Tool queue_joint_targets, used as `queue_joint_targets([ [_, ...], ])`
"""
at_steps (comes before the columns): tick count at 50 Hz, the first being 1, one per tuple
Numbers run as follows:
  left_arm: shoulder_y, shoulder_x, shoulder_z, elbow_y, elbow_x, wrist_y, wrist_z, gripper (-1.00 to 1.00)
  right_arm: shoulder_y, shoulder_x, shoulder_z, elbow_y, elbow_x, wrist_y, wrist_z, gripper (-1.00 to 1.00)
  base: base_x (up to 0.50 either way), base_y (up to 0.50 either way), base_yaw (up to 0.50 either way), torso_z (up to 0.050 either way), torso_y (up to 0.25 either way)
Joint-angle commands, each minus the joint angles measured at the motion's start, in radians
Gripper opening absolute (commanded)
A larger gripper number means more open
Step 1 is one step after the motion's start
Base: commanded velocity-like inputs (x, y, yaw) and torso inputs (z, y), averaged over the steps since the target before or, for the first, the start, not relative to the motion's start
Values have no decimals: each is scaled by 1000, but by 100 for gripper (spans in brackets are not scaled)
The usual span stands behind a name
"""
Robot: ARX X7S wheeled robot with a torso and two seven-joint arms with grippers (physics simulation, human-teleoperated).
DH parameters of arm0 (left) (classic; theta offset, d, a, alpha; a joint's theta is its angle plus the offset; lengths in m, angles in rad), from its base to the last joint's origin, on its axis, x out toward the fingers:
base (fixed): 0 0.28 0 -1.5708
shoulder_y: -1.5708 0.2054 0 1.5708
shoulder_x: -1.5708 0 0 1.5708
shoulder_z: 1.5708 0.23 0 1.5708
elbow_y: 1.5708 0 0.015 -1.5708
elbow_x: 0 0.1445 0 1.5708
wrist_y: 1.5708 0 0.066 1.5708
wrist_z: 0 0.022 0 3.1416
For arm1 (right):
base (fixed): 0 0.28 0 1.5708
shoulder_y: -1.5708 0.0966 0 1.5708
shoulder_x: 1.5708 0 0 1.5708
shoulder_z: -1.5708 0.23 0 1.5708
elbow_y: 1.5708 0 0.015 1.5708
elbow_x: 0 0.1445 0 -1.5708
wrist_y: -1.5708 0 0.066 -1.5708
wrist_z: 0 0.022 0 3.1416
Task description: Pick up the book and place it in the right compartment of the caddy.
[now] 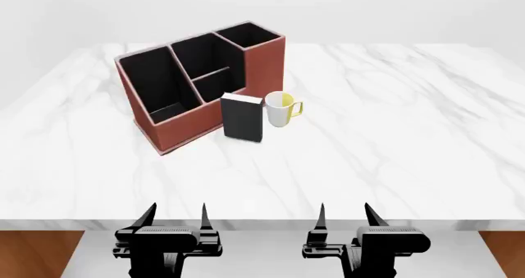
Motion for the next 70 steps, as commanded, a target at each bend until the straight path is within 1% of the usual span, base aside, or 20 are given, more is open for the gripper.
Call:
queue_joint_targets([
  [1, 1, -16, 15, 4, -22, 0, -16, 100, -2, 17, -22, -11, 0, 18, 28, 100, 0, 0, 0, 0, 0],
  [13, 9, -53, 49, 30, -68, -2, -43, 100, -1, 49, -55, -18, 23, 14, 79, 100, 0, 0, 0, 0, 0],
  [17, 46, -67, 54, 134, -91, -3, -38, 100, -36, 57, -58, -126, 50, 32, 82, 100, 0, 0, 0, 0, 0],
  [20, 76, -78, 68, 221, -82, -24, -46, 100, -71, 67, -57, -239, 61, 48, 91, 100, 0, 0, 0, 0, 0],
  [22, 107, -85, 66, 310, -96, -55, -52, 100, -90, 73, -56, -301, 66, 68, 97, 100, 0, 0, 0, 0, 0],
  [25, 128, -94, 60, 373, -109, -64, -58, 100, -112, 82, -51, -377, 83, 87, 102, 100, 0, 0, 0, 0, 0],
  [27, 152, -105, 53, 447, -116, -83, -64, 100, -134, 88, -43, -448, 100, 99, 107, 100, 0, 0, 0, 0, 0],
  [33, 197, -125, 19, 590, -146, -103, -91, 100, -181, 104, -27, -593, 138, 122, 119, 100, 0, 0, 0, 0, 0],
  [38, 228, -134, 6, 658, -158, -92, -105, 100, -208, 110, -19, -662, 157, 99, 129, 100, 0, 0, 0, 0, 0],
  [45, 249, -143, 4, 696, -163, -75, -115, 100, -229, 124, -20, -711, 165, 99, 143, 100, 0, 0, 0, 0, 0],
  [56, 266, -156, 10, 721, -169, -60, -126, 100, -231, 140, -32, -709, 173, 83, 149, 100, 7, 0, 0, 0, 0],
  [70, 270, -169, 21, 728, -176, -61, -140, 100, -233, 158, -42, -717, 193, 85, 159, 100, 458, 0, 0, 0, 0],
])
